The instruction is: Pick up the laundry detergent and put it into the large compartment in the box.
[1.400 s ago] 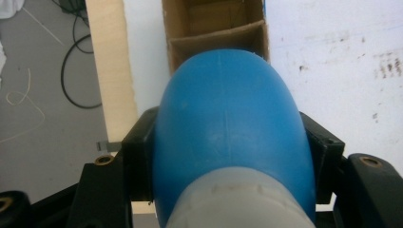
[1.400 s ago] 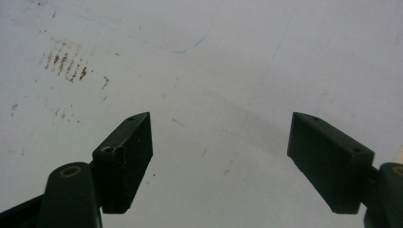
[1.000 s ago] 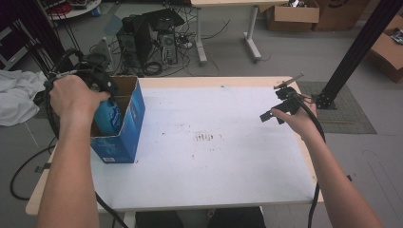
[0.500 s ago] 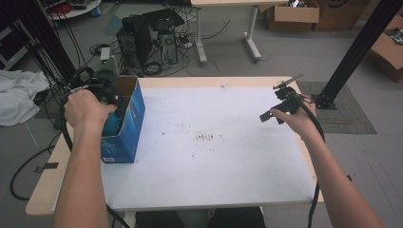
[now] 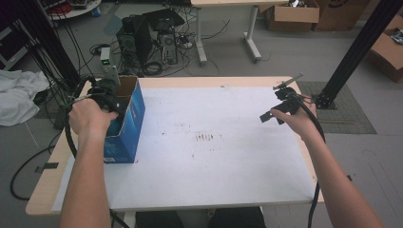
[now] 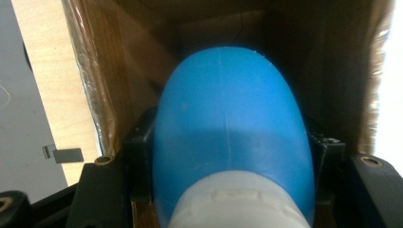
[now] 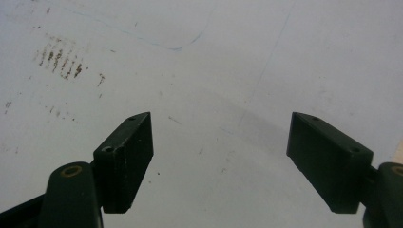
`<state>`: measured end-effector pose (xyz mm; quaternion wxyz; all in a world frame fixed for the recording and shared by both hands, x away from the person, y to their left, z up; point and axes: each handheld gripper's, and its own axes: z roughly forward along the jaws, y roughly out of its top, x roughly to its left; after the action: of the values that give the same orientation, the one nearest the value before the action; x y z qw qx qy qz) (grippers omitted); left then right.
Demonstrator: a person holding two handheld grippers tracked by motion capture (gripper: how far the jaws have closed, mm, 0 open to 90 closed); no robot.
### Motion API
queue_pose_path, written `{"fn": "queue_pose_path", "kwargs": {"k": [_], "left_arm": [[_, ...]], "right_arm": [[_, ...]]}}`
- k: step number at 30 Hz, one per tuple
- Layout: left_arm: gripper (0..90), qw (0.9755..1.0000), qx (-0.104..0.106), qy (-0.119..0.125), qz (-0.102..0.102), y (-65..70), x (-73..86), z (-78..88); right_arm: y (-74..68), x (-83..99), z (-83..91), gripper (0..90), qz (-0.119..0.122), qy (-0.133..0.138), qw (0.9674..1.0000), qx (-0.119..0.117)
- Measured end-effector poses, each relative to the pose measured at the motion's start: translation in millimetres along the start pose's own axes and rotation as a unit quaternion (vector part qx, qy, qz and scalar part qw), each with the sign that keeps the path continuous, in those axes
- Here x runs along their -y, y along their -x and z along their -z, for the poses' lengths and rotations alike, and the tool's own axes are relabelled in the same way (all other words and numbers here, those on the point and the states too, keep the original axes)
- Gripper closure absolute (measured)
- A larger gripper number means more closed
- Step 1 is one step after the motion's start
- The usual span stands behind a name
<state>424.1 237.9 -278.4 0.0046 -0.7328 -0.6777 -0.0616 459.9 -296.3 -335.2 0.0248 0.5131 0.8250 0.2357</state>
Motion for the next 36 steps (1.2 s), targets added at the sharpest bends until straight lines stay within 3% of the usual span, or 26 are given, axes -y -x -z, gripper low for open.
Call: {"fn": "queue_pose_path", "kwargs": {"k": [36], "left_arm": [[37.2, 0.9999, 0.009, -0.011, 0.005, -2.2, 3.9, -8.0]], "right_arm": [[-1.9, 0.7, 3.1, 24.2, 0.000, 0.000, 1.0000, 0.003]]}}
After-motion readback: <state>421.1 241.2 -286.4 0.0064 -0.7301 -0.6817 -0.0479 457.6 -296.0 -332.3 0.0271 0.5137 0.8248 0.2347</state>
